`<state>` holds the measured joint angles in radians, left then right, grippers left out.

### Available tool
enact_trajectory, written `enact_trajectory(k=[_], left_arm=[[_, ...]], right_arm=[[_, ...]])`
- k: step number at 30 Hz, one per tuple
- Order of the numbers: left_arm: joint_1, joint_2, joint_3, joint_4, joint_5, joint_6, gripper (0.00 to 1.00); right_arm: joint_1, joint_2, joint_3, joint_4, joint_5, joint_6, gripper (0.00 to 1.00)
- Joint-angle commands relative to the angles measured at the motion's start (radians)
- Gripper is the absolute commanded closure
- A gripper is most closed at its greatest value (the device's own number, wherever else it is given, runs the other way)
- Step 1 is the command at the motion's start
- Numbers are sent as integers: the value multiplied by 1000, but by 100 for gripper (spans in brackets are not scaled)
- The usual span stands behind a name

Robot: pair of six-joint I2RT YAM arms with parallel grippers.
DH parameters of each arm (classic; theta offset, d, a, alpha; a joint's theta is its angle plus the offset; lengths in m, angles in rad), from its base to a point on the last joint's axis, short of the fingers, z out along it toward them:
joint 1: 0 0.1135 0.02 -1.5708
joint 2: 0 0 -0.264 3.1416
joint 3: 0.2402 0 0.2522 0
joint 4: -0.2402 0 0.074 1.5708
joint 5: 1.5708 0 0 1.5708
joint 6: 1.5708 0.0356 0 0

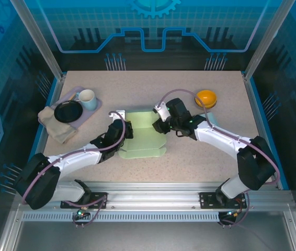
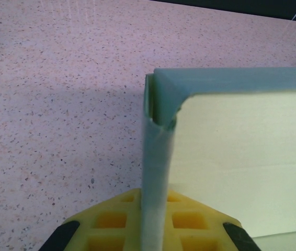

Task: Fold the paper box

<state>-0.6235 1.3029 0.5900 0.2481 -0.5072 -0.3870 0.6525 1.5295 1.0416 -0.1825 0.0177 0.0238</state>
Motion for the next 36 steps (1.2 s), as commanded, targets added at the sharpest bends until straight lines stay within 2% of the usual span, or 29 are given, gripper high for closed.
enact_trajectory(k=[1,4,9,20,22,25,31,36], left_arm=[[-25,9,57,-54,-5,-60,100],[-34,18,96,-141,-70,-110,100],[-37,36,135,-270,-168,-213,100],[-39,61,186,-419,-264,-294,100],[-40,63,189,-423,-269,-296,100],[-42,69,196,-427,-266,-294,100],[-45,79,179,-370,-247,-254,100],[-44,94,160,-298,-233,-199,100]], right_arm=[[50,19,41,10,210,18,72],[69,31,56,-25,360,58,83],[74,89,137,-201,655,158,82],[71,188,201,-282,886,220,81],[63,196,205,-275,843,225,81],[58,192,201,-238,715,229,79],[48,71,96,-8,250,185,57],[5,-30,70,-18,18,208,48]])
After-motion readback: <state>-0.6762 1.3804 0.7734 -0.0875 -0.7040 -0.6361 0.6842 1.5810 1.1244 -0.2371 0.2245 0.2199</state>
